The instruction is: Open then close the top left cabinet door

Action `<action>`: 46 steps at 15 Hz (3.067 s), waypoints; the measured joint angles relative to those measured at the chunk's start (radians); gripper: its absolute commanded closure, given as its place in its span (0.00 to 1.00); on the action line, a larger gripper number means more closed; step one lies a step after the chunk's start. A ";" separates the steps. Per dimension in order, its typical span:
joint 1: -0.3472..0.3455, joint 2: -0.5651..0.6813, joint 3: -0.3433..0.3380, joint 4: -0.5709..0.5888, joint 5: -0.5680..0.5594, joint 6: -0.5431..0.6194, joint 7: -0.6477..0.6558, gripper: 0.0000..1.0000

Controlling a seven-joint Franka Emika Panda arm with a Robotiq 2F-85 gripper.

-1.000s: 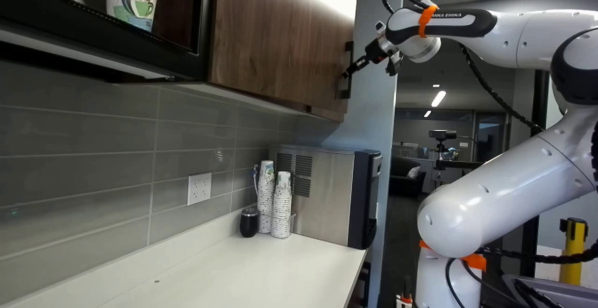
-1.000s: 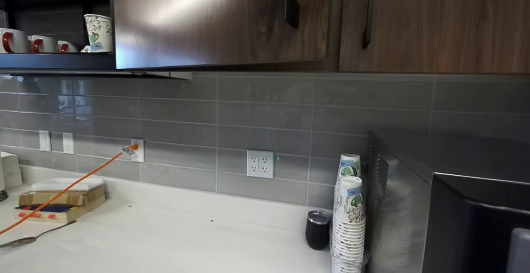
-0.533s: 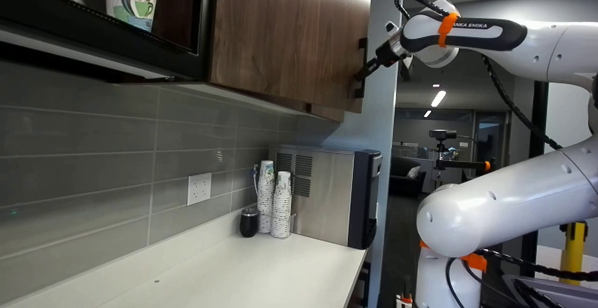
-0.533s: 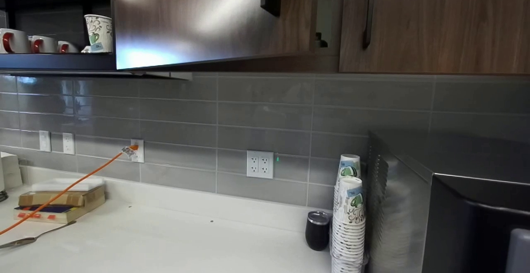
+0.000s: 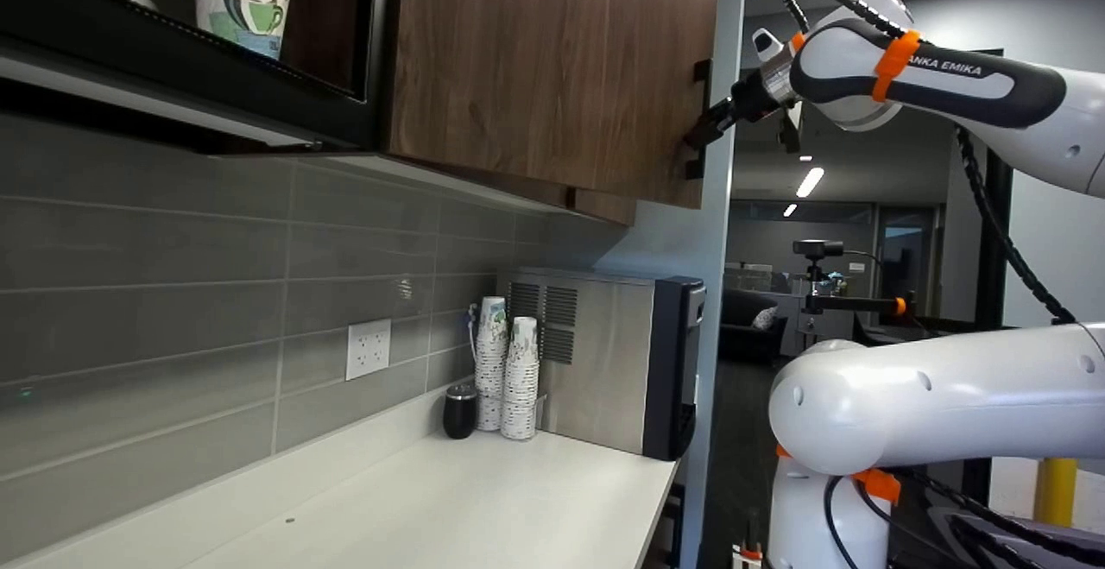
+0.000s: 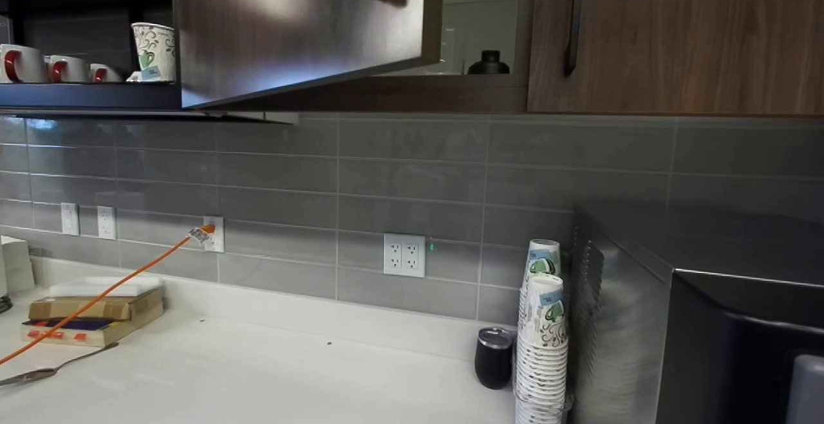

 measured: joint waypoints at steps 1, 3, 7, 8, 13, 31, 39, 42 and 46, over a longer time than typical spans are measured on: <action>-0.002 -0.027 0.004 -0.011 -0.011 -0.007 0.001 0.96; -0.004 -0.076 0.013 -0.030 -0.029 -0.024 0.003 0.96; -0.004 -0.157 0.030 -0.059 -0.058 -0.054 0.011 0.96; -0.004 -0.175 0.035 -0.065 -0.065 -0.062 0.016 0.96; -0.060 -0.202 0.057 -0.079 -0.007 -0.074 -0.008 0.96; -0.257 -0.194 0.118 -0.109 0.161 -0.060 -0.079 0.96; -0.257 -0.194 0.114 -0.121 0.160 -0.034 -0.075 0.96; -0.230 -0.193 0.109 -0.121 0.112 -0.028 -0.031 0.96; -0.139 -0.186 0.082 -0.109 0.026 -0.025 0.051 0.96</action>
